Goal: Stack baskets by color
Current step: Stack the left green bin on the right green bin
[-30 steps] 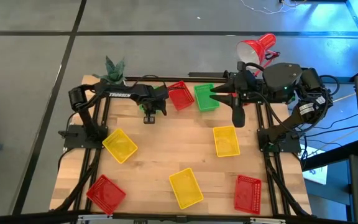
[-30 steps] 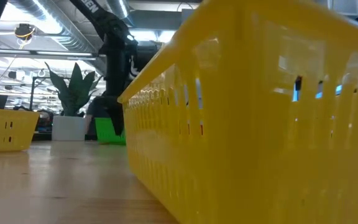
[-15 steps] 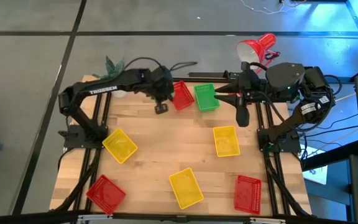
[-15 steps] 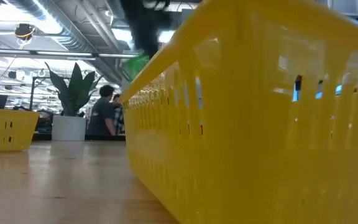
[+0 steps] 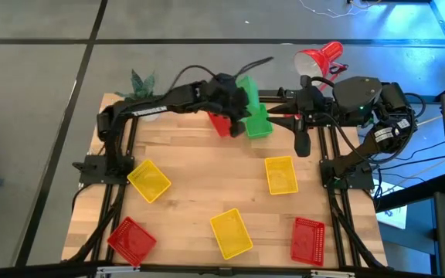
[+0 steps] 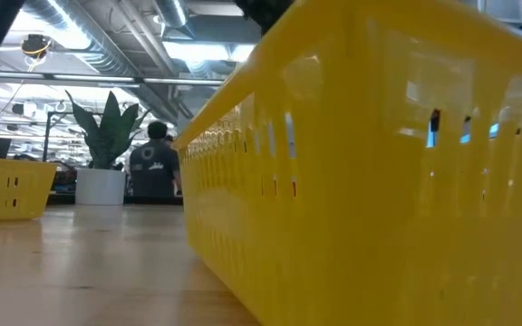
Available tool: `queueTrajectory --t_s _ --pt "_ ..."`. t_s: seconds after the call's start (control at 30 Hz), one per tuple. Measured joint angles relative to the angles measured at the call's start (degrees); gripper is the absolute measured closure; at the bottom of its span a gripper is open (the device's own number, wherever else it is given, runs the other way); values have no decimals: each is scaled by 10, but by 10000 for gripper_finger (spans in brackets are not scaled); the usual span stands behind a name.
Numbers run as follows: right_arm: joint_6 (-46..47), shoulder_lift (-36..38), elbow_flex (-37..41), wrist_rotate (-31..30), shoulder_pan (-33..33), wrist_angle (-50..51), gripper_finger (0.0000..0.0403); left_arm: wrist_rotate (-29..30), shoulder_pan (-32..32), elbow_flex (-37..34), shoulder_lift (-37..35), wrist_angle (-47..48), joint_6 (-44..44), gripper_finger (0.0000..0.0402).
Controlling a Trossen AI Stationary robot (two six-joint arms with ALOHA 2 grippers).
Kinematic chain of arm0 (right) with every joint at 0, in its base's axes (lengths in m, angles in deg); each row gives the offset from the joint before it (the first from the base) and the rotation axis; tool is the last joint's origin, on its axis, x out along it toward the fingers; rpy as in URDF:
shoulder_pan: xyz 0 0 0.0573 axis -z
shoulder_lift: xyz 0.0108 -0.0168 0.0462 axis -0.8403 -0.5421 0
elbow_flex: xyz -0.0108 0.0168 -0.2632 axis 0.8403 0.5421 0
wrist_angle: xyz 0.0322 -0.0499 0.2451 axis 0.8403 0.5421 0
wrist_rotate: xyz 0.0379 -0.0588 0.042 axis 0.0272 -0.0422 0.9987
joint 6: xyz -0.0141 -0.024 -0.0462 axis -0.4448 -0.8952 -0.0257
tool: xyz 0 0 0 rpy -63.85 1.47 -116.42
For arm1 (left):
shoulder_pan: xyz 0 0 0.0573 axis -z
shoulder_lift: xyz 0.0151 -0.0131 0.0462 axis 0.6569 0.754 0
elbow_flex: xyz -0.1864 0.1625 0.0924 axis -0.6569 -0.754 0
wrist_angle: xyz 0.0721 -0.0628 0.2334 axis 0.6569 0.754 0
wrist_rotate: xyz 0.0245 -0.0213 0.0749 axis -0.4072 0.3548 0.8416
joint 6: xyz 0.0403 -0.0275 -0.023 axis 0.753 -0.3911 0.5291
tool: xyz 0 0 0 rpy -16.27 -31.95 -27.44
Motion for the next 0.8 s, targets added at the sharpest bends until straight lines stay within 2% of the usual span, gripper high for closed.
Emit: queueTrajectory --t_s 0.4,0.8 --pt "0 0 0 2 0 0 313 -25 0 0 126 -92 -1 401" --pt "0 0 0 1 0 1 313 -6 -13 1 177 -117 16 401"
